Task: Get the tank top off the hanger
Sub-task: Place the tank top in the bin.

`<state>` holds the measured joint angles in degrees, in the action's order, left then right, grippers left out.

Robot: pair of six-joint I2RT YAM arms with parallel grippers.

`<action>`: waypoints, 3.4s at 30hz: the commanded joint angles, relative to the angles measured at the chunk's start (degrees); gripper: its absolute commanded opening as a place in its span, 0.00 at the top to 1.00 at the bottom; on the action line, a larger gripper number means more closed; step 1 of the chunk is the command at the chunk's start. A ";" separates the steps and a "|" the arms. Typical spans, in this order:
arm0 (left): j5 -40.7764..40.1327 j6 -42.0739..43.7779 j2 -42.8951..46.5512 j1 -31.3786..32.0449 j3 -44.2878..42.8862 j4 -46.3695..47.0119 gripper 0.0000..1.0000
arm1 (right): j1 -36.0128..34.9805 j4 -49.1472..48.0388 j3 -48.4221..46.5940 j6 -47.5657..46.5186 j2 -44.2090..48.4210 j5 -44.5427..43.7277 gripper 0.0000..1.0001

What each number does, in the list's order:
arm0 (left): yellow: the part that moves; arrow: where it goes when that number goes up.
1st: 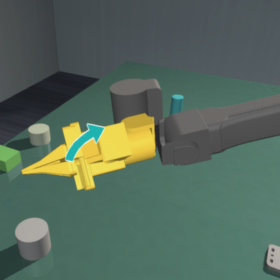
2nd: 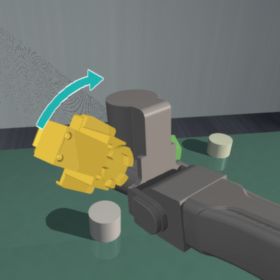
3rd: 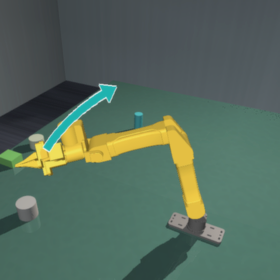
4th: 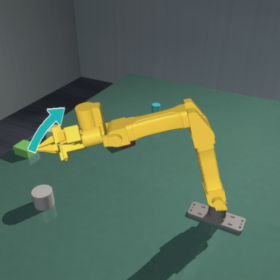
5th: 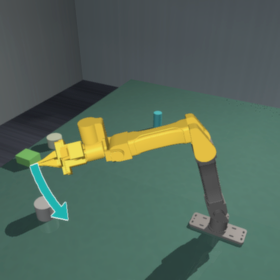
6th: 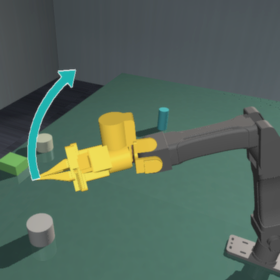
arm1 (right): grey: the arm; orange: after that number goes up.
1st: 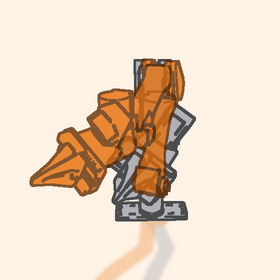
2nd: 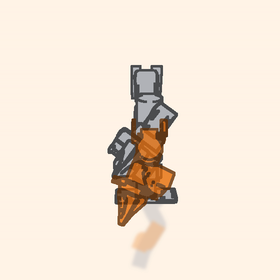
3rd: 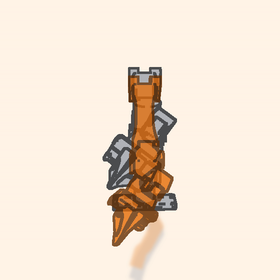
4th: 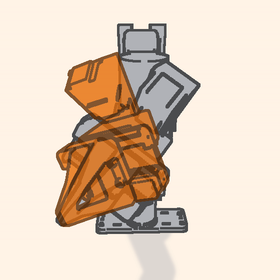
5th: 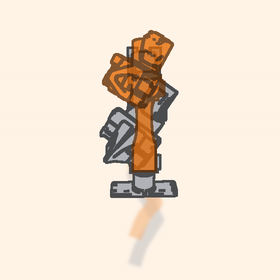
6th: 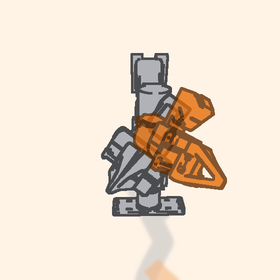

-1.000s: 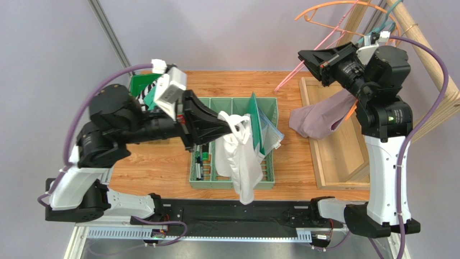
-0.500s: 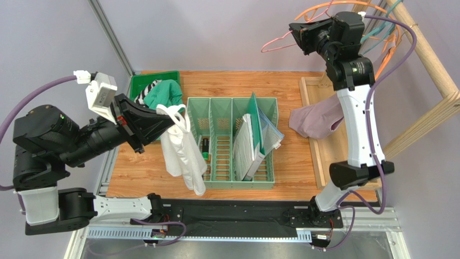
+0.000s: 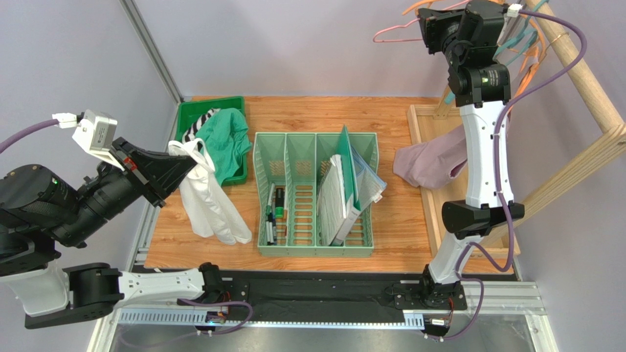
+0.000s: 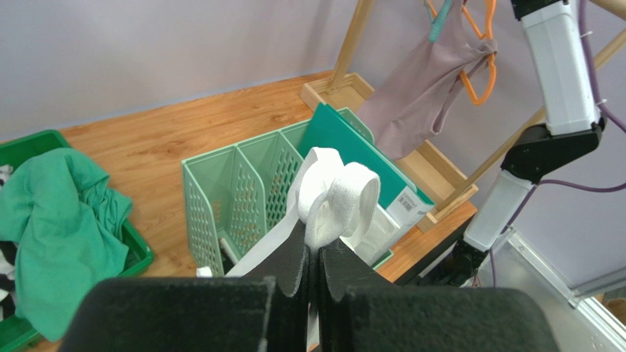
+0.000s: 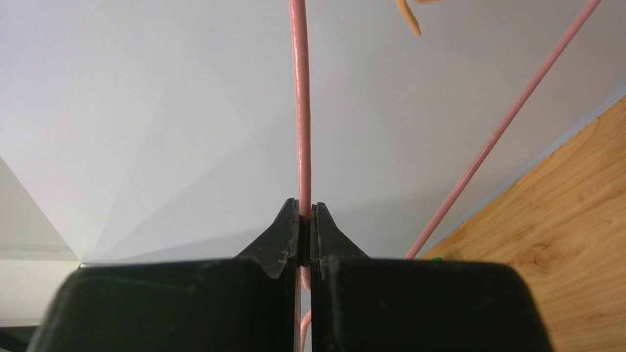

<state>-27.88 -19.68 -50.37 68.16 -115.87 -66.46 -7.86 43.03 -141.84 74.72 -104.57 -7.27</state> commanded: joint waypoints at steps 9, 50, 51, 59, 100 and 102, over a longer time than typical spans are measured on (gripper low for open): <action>-1.39 -0.36 -2.45 0.04 0.12 1.06 1.00 | 3.11 -3.56 -2.12 -0.10 -0.10 -7.23 1.00; -9.71 -4.75 -6.75 0.04 0.57 -0.23 1.00 | 4.78 1.63 2.44 -1.94 2.18 -7.86 1.00; -12.87 -5.19 -7.37 0.04 -1.53 -2.25 1.00 | 4.78 0.84 3.14 -2.12 2.62 -6.98 1.00; -25.91 9.01 -8.43 -6.71 -3.66 1.23 1.00 | 4.87 -0.66 4.64 -4.75 5.08 -1.35 1.00; 36.49 -7.21 -38.39 -77.92 12.33 25.33 1.00 | 7.33 -3.47 7.98 -2.21 9.21 14.73 1.00; 35.62 -7.56 -41.63 -77.92 12.25 22.01 1.00 | 7.33 -3.56 8.86 -2.03 9.56 15.52 1.00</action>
<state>9.41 -24.36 -89.56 -9.43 -105.73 -42.59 -0.56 42.59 -133.88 71.44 -97.38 5.02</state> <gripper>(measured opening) 0.009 0.014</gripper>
